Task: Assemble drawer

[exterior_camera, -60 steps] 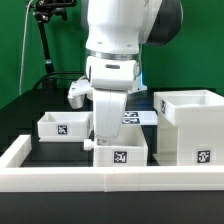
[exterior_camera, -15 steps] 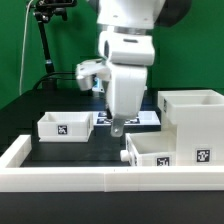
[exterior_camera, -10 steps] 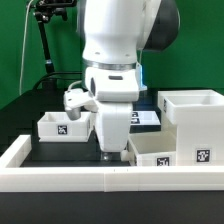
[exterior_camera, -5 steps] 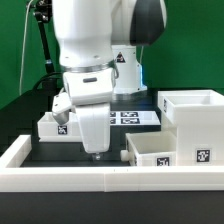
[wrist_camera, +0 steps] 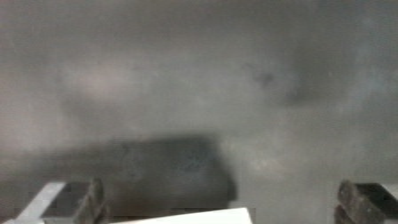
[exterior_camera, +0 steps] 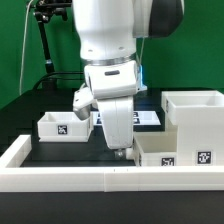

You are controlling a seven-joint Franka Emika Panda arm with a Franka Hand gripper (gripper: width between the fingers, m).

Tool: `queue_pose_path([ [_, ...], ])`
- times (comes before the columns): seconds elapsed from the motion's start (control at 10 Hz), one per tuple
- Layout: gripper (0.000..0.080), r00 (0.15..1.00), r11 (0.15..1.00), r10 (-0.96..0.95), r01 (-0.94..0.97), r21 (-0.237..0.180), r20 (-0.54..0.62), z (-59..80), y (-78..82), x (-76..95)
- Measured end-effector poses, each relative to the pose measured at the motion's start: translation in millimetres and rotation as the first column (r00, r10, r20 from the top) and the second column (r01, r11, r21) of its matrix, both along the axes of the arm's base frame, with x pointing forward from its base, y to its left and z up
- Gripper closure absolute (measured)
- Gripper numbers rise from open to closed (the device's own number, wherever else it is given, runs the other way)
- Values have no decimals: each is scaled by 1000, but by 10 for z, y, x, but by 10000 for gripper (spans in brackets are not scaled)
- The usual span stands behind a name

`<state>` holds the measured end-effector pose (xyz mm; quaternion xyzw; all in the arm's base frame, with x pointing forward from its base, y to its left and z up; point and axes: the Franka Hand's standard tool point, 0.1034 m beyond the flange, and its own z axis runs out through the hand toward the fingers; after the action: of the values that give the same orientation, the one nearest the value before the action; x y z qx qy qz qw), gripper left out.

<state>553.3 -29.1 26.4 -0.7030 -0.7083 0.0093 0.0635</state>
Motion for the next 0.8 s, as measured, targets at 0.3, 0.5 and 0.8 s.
queue_pose_path([
  [0.3, 150, 995, 995, -98, 98, -26, -13, 14, 34, -25],
  [0.5, 150, 995, 995, -100, 100, -26, -14, 7, 22, -29],
  [0.8, 150, 997, 997, -78, 77, -24, -15, -2, 19, -34],
])
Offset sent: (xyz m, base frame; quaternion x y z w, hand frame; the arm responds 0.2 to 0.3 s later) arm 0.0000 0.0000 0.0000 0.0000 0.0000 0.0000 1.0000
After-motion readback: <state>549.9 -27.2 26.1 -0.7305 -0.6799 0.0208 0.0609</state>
